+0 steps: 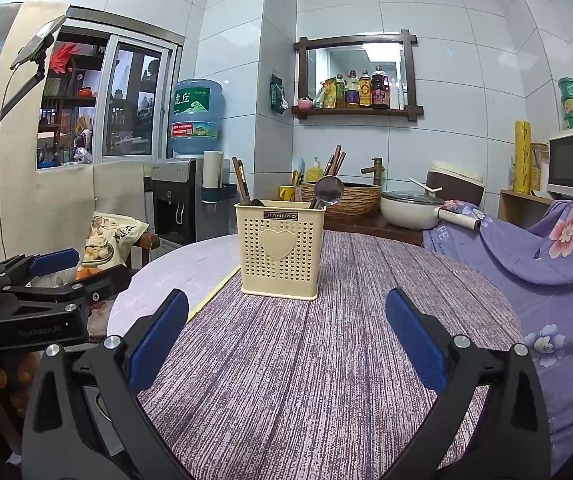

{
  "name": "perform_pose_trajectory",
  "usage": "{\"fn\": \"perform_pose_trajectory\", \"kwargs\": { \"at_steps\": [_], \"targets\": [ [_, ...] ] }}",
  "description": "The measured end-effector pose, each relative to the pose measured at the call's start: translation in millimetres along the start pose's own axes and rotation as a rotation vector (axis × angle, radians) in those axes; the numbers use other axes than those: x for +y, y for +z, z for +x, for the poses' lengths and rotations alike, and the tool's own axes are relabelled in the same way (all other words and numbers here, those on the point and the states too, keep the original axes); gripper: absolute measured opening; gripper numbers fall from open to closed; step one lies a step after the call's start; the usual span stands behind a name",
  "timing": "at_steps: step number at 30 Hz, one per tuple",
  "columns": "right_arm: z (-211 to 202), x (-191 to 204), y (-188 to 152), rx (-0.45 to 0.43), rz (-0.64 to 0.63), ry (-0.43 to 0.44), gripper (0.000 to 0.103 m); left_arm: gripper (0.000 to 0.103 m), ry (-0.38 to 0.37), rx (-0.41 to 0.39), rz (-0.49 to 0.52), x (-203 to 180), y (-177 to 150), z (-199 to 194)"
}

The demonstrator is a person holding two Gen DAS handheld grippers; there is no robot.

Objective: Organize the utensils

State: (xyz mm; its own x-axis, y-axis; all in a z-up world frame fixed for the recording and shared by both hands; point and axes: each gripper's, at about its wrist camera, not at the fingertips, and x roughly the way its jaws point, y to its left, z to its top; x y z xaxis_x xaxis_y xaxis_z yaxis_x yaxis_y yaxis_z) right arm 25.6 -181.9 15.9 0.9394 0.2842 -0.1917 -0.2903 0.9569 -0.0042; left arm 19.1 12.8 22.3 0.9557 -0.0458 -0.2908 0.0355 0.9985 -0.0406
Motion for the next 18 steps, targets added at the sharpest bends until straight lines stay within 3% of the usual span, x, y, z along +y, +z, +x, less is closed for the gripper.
{"fn": "perform_pose_trajectory", "kwargs": {
  "at_steps": [18],
  "targets": [
    [0.6,-2.3,3.5,0.005,-0.002,0.006,0.097,0.097,-0.011,0.004,-0.001,1.8,0.5,2.1]
  ]
}}
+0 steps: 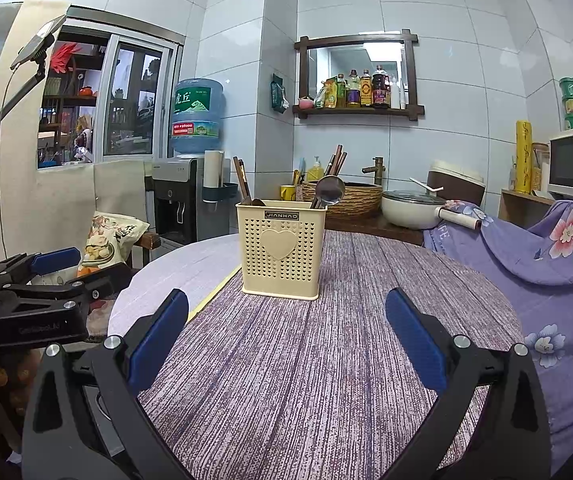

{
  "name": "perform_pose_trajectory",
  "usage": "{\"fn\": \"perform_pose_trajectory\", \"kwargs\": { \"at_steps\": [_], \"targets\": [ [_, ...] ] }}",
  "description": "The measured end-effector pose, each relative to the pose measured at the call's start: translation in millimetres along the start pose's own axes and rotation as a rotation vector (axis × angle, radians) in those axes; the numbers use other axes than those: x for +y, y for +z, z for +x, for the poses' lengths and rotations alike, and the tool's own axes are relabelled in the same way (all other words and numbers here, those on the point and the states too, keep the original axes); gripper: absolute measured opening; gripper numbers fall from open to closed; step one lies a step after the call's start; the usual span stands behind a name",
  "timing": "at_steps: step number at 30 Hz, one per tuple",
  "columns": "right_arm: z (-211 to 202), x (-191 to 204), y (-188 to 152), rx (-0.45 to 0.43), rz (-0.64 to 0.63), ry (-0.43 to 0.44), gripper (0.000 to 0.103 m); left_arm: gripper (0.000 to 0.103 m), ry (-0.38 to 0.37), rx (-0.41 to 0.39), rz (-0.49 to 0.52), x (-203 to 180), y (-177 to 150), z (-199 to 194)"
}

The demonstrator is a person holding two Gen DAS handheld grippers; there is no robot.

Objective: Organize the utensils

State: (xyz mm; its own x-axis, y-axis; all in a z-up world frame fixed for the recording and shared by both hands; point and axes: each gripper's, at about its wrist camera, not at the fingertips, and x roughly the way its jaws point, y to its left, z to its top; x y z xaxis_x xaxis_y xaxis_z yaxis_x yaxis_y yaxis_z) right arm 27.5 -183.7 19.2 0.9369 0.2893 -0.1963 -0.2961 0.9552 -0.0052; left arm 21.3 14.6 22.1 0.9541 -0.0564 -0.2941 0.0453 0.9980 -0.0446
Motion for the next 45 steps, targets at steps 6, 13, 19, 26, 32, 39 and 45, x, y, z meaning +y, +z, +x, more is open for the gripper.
{"fn": "perform_pose_trajectory", "kwargs": {
  "at_steps": [6,13,19,26,32,39,45],
  "targets": [
    [0.1,0.2,-0.2,0.001,0.000,0.001,0.097,0.097,0.001,0.000,0.000,0.2,0.3,-0.3],
    [0.3,0.2,0.1,0.003,-0.001,0.003,0.097,0.097,0.004,-0.001,0.001,1.0,1.0,-1.0],
    [0.2,0.1,0.1,0.003,-0.001,0.002,0.097,0.097,0.002,0.000,-0.005,1.9,1.4,-0.1],
    [0.2,0.0,0.1,0.004,-0.001,0.002,0.097,0.097,0.006,0.000,-0.002,2.2,1.6,0.3],
    [0.5,-0.3,0.1,0.005,0.000,0.003,0.097,0.097,0.019,-0.001,-0.003,2.7,0.0,0.8],
    [0.0,0.3,0.2,0.004,-0.001,0.003,0.097,0.097,0.023,-0.002,0.003,2.4,0.2,0.2],
    [0.4,0.0,0.1,0.006,-0.002,0.002,0.097,0.097,0.021,-0.001,0.004,1.6,-0.1,0.0]
  ]
}}
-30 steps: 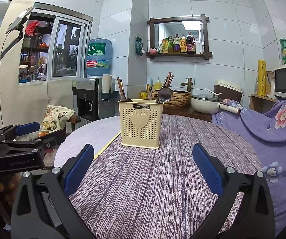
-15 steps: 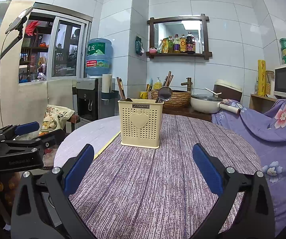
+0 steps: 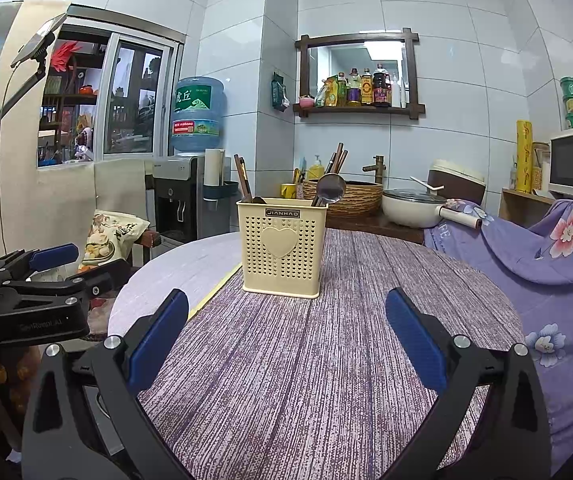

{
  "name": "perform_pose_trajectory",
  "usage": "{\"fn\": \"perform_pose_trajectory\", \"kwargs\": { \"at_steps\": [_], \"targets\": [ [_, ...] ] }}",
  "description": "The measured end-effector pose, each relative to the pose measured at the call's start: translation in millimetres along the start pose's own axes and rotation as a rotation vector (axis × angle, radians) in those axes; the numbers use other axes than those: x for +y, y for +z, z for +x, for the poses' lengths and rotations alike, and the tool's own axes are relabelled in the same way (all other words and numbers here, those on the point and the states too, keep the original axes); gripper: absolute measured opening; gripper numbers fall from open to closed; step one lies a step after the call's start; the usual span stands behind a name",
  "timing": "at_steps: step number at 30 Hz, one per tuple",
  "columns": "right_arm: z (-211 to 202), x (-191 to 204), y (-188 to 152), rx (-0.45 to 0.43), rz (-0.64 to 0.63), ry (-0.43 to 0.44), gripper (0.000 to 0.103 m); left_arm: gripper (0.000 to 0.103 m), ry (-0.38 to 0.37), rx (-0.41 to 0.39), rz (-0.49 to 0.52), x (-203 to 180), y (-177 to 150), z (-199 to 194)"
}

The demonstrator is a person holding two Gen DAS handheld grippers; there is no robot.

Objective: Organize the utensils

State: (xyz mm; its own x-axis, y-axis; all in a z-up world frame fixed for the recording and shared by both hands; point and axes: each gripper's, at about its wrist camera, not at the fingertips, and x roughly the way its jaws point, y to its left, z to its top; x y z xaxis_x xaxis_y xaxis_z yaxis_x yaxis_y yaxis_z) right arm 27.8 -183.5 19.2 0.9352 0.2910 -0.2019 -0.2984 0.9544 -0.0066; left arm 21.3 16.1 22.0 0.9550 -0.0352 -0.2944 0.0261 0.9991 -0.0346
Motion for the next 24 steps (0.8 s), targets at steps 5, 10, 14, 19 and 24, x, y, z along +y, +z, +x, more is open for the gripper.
{"fn": "perform_pose_trajectory", "kwargs": {
  "at_steps": [5,10,14,19,24],
  "targets": [
    [-0.1,-0.2,0.0,0.000,0.000,0.001,0.097,0.097,0.001,0.000,0.001,-0.1,0.0,0.0],
    [-0.5,0.0,-0.7,0.000,-0.003,0.001,0.097,0.097,0.000,0.000,0.001,-0.1,0.1,0.0],
    [-0.4,-0.4,-1.7,0.001,-0.002,0.000,0.097,0.097,0.001,0.002,0.003,0.0,-0.3,0.5],
    [1.3,-0.3,-3.0,0.008,-0.004,-0.001,0.097,0.097,0.003,0.002,0.001,0.7,-1.4,0.7],
    [3.5,-1.5,-2.1,0.010,-0.004,0.000,0.097,0.097,0.002,0.001,0.001,0.8,-0.9,0.7]
  ]
}}
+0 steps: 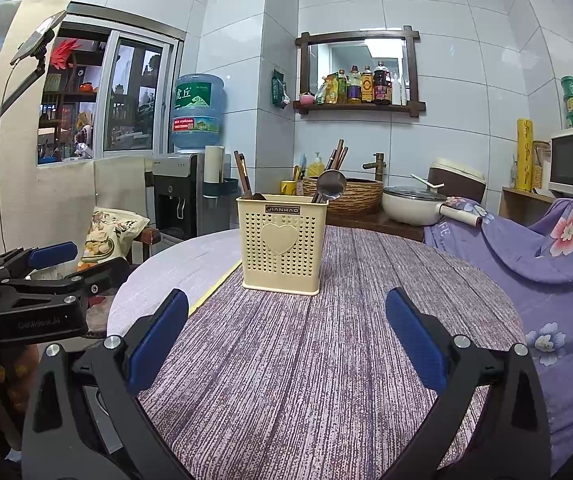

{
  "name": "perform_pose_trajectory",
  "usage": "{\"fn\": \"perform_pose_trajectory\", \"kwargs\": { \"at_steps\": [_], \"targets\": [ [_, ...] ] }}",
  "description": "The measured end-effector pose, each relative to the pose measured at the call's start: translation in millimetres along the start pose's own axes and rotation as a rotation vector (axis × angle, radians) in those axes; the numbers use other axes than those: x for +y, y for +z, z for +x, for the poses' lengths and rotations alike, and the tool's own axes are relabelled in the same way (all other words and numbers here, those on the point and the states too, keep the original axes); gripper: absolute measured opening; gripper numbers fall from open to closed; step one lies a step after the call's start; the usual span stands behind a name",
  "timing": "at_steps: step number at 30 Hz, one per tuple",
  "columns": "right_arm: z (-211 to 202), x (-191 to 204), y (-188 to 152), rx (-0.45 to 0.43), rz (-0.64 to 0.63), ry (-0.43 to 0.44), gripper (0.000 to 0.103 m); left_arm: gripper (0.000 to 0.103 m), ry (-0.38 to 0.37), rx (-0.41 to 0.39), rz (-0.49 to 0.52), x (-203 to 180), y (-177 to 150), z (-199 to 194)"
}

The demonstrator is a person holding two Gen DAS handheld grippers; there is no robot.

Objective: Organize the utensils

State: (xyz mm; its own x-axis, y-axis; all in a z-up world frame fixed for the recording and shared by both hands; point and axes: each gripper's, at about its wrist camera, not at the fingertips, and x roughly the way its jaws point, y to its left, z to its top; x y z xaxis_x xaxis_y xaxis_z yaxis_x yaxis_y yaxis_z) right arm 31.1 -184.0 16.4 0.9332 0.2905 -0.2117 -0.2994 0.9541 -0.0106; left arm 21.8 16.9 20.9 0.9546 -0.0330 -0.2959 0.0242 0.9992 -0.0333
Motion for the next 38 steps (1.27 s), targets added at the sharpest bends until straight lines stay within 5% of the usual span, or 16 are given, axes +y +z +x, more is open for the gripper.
{"fn": "perform_pose_trajectory", "kwargs": {
  "at_steps": [38],
  "targets": [
    [2.4,-0.3,-2.3,0.005,0.000,0.003,0.097,0.097,-0.003,-0.002,0.001,-0.1,-2.6,-0.9]
  ]
}}
